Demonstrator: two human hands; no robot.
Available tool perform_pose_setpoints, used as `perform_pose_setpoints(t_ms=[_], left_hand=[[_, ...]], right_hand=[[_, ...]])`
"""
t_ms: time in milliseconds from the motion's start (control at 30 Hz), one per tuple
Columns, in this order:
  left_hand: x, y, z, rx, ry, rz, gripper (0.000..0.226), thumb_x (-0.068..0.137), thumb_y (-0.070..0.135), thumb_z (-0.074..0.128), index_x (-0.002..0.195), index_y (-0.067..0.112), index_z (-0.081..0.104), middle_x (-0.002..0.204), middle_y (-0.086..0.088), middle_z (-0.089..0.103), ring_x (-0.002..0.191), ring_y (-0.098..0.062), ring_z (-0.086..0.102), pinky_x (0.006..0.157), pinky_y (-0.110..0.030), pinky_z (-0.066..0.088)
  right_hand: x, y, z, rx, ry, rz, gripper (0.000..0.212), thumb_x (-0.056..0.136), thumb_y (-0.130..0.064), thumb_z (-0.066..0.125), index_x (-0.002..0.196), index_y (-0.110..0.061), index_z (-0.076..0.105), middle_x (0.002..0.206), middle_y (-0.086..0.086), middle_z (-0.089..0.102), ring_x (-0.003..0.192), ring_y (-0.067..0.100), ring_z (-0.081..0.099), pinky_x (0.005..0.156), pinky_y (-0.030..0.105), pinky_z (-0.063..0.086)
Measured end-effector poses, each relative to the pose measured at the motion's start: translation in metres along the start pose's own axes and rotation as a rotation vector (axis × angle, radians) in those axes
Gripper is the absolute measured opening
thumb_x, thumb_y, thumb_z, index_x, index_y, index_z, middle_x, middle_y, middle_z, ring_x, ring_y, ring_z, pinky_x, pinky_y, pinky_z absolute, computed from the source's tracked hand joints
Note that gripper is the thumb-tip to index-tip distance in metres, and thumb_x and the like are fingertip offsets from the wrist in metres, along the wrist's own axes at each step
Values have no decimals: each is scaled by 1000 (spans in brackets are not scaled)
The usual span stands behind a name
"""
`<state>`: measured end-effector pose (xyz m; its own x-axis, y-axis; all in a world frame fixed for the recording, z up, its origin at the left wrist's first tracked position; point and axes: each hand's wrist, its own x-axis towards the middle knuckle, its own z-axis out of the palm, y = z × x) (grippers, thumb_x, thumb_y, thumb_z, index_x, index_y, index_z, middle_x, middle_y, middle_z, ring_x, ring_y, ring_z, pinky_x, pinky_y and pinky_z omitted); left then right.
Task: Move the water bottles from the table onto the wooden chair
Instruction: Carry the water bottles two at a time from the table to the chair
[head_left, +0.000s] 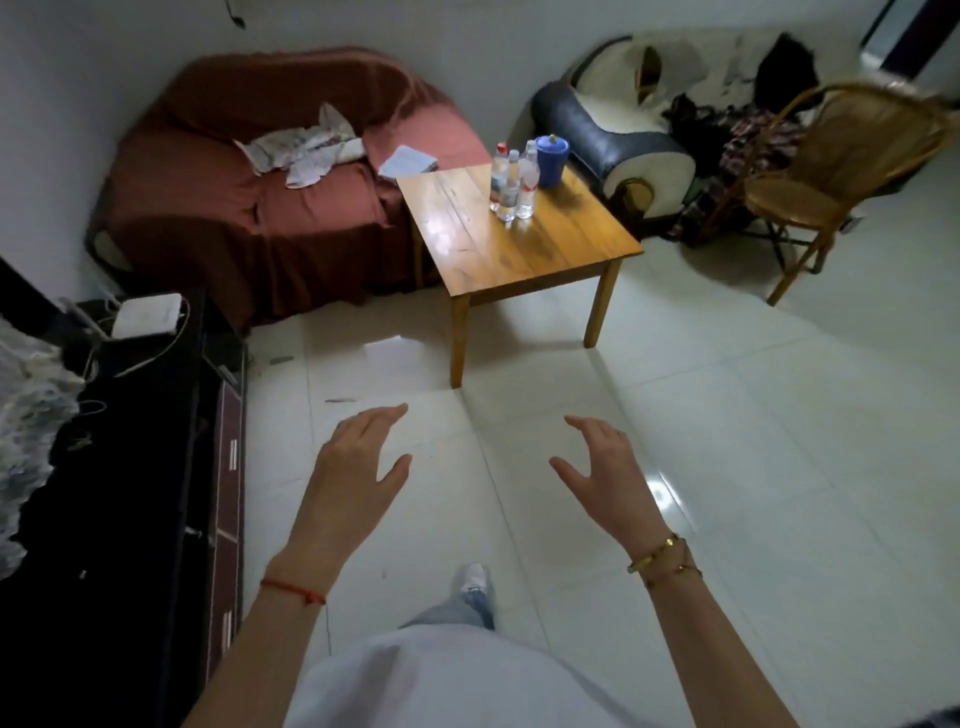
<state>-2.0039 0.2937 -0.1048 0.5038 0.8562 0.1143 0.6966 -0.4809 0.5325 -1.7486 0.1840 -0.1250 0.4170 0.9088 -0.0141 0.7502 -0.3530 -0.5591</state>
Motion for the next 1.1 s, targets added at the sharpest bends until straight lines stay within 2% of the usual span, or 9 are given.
perform_pose_setpoints(t_ms=[100, 300, 633, 900, 1100], left_hand=[[69, 1, 2, 17, -7, 53, 54, 87, 22, 63, 138, 20, 44, 136, 0, 53, 126, -17, 45, 108, -32, 36], [172, 11, 15, 8, -68, 131, 52, 88, 22, 62, 137, 21, 45, 135, 1, 53, 128, -16, 44, 108, -36, 38], [307, 27, 63, -9, -140, 118, 54, 89, 23, 62, 139, 22, 43, 136, 1, 52, 128, -16, 44, 107, -33, 37], [455, 72, 109, -46, -80, 67, 53, 87, 22, 63, 137, 23, 45, 135, 3, 52, 126, -14, 46, 104, -36, 43], [558, 97, 143, -19, -34, 15, 52, 87, 24, 62, 136, 23, 45, 132, 3, 53, 126, -14, 45, 104, -37, 44]], right_hand=[[55, 2, -11, -4, 46, 9, 54, 87, -30, 63, 135, -16, 43, 134, 4, 50, 127, 19, 40, 109, 34, 36], [134, 18, -21, 6, 96, 74, 54, 87, -30, 64, 135, -17, 43, 133, 2, 51, 127, 18, 41, 109, 30, 34], [260, 71, -30, 36, 52, 152, 55, 87, -34, 62, 136, -19, 41, 137, 2, 48, 129, 17, 39, 107, 27, 33], [421, 129, -84, 27, 34, 61, 53, 87, -32, 63, 134, -18, 43, 136, 1, 50, 128, 16, 40, 108, 28, 32], [544, 164, -127, -7, 7, -41, 51, 85, -30, 65, 131, -15, 47, 130, 4, 54, 123, 20, 45, 105, 32, 37]])
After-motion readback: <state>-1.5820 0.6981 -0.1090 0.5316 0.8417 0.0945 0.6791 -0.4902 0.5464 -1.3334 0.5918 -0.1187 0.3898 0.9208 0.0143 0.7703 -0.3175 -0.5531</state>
